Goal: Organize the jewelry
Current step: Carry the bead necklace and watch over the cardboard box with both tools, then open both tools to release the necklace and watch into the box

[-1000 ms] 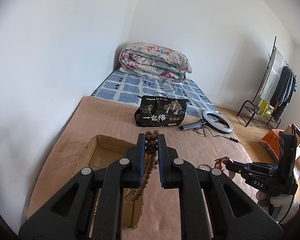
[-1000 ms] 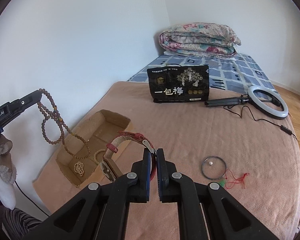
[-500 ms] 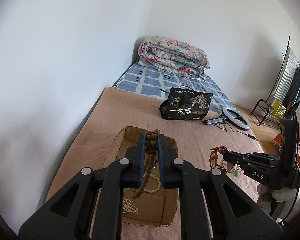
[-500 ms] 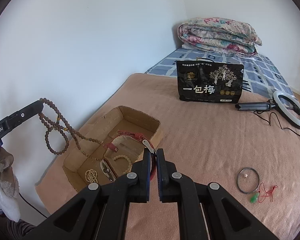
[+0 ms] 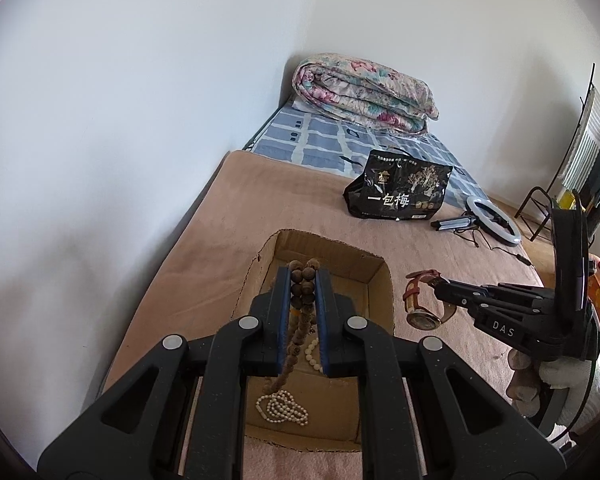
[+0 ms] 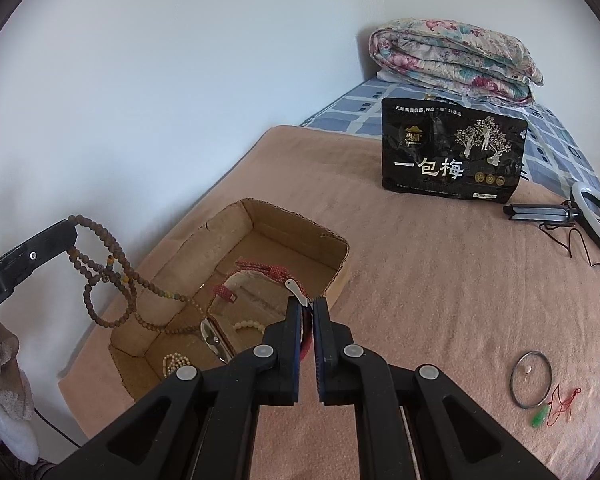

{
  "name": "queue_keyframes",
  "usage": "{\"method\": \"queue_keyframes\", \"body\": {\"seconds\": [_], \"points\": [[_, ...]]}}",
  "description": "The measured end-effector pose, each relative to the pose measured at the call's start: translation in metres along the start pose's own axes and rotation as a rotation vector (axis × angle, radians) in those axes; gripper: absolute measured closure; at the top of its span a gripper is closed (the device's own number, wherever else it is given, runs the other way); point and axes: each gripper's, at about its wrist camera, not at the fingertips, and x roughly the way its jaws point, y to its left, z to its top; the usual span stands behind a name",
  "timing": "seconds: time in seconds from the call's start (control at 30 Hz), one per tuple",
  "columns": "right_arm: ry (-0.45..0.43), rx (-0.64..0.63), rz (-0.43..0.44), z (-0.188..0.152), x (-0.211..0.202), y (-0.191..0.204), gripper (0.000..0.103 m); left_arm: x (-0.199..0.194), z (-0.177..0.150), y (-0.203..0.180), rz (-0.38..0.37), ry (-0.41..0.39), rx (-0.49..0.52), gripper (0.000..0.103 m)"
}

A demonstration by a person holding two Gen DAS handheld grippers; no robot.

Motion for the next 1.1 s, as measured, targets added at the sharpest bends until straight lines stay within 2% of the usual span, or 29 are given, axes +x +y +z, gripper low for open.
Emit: {"method": "queue_keyframes", "body": {"seconds": [0.5, 0.63, 0.77, 0.87, 0.93, 0.97, 1.0, 1.03, 1.07, 1.1], "points": [[0.041, -0.010, -0.010, 0.009, 0.040, 0.010, 0.100, 0.018, -0.015, -0.003, 0.008, 0.067, 0.029, 0.093], [0.052, 0.017, 0.017, 0.011, 0.046, 0.006, 0.099, 0.022, -0.016, -0.004, 0.003, 0.089, 0.027, 0.093], [0.054, 0.025, 0.026, 0.011, 0.050, 0.005, 0.094, 0.026, -0.018, -0.007, 0.004, 0.100, 0.036, 0.093], [0.043, 0.025, 0.025, 0.011, 0.048, 0.005, 0.081, 0.026, -0.017, -0.007, 0.004, 0.099, 0.041, 0.093], [0.029, 0.031, 0.008, 0.011, 0.045, 0.004, 0.055, 0.027, -0.017, -0.007, 0.005, 0.099, 0.043, 0.093], [0.019, 0.037, 0.000, 0.011, 0.043, 0.004, 0.046, 0.028, -0.017, -0.007, 0.006, 0.100, 0.047, 0.092], [0.006, 0.041, -0.007, 0.012, 0.041, 0.003, 0.031, 0.028, -0.018, -0.008, 0.006, 0.102, 0.052, 0.084], [-0.010, 0.044, -0.012, 0.012, 0.037, 0.003, 0.020, 0.028, -0.019, -0.009, 0.005, 0.103, 0.057, 0.064], [-0.024, 0.046, -0.016, 0.013, 0.034, 0.002, 0.016, 0.028, -0.019, -0.009, 0.008, 0.100, 0.060, 0.053], [-0.030, 0.045, -0.022, 0.014, 0.033, 0.002, 0.014, 0.026, -0.020, -0.010, 0.015, 0.092, 0.062, 0.038]]}}
